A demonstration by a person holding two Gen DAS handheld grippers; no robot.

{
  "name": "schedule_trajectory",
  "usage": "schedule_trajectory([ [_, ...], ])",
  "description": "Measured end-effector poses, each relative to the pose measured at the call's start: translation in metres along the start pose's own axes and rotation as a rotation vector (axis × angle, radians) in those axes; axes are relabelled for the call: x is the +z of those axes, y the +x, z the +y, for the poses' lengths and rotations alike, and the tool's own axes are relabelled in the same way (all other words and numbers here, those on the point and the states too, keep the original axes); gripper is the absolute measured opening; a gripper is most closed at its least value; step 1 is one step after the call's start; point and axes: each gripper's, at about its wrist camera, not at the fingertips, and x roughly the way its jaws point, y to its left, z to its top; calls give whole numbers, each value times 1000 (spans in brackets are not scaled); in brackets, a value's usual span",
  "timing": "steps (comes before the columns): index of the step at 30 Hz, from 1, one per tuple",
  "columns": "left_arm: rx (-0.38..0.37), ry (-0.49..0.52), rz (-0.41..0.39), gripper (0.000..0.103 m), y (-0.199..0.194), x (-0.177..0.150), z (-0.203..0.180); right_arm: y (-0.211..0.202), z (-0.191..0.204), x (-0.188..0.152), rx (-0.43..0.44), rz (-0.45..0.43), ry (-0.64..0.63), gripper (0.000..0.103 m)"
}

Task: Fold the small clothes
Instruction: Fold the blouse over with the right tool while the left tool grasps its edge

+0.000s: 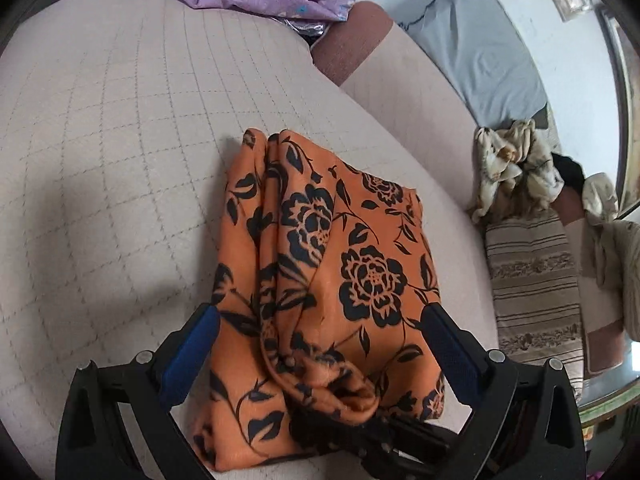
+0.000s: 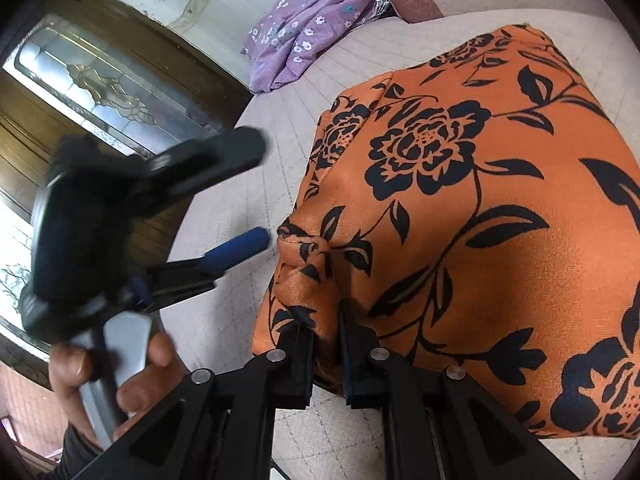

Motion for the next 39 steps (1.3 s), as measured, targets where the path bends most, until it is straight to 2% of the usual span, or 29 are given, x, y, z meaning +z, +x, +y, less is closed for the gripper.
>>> schedule_trajectory([
  [4,-10,33,-5,99,3,8,-10,-1,-11,-3,46,0,24,11],
  [6,23,21,27,99,14,13,-7,0,-16,-3,64,-1,34,11],
  [7,30,6,44,95,21,14,-3,0,-19,-3,73,-1,39,11],
  [8,15,-10,63,84,26,15,1,-1,-21,-3,80,-2,42,11],
  [10,-9,-41,89,70,30,17,7,2,-28,-1,93,-1,44,11],
  [12,-31,-58,99,69,30,19,9,3,-30,-1,103,0,48,10],
  [17,-15,-65,130,68,37,20,12,6,-42,1,121,6,56,9],
  [18,-12,-64,130,60,37,20,12,6,-41,1,122,7,56,9],
  [19,12,-53,134,33,37,20,11,6,-43,1,123,8,57,9],
  [20,38,-41,142,22,38,20,11,7,-43,2,123,9,56,9],
  [22,27,-24,131,18,36,21,9,8,-43,2,121,12,57,9],
  [27,39,95,-2,17,-11,13,-26,0,-26,7,88,17,17,14],
  [28,46,104,-26,17,-20,8,-26,-7,-17,8,91,14,-10,18],
  [30,85,88,-14,17,-17,5,-12,-16,-5,7,98,6,-52,38],
  [31,121,42,30,18,-4,5,6,-22,0,6,98,0,-68,68],
  [32,143,8,71,19,8,5,18,-27,3,4,96,-15,-75,84],
  [33,121,-33,100,21,19,4,36,-32,4,3,86,-36,-78,84],
  [35,90,-35,89,22,17,7,40,-37,1,3,77,-42,-65,84],
  [39,146,54,101,25,18,13,27,-53,-9,11,63,-87,-25,84],
])
